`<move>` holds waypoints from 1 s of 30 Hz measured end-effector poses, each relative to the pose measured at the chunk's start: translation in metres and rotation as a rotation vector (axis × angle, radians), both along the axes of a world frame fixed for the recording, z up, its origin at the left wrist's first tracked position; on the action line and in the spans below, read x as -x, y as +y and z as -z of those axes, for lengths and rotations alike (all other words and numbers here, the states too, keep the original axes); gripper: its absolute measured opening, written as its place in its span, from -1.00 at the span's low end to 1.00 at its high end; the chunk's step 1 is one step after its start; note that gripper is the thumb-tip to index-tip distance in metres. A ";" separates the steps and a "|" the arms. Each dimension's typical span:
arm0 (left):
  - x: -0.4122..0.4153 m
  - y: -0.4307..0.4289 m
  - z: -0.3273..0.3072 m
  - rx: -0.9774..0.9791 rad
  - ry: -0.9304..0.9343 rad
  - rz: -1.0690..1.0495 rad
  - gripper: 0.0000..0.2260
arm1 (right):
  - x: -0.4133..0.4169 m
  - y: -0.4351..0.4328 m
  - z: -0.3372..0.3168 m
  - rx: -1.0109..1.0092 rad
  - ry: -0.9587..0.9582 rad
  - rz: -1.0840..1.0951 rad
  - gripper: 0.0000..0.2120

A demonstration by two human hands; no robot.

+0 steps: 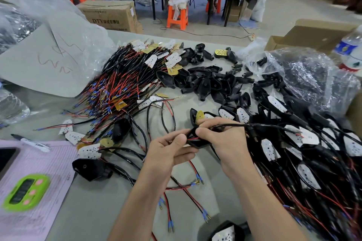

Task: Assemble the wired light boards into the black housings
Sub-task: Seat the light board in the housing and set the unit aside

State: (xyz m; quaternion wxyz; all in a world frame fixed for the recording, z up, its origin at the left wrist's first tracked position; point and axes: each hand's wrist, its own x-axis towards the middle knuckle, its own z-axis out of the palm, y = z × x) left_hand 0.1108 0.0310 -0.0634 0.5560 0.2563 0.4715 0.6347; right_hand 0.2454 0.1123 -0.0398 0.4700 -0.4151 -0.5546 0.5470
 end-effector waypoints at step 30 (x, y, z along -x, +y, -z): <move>0.060 -0.032 0.017 0.312 0.643 -0.706 -0.75 | 0.000 0.052 -0.030 0.584 0.757 0.016 -0.87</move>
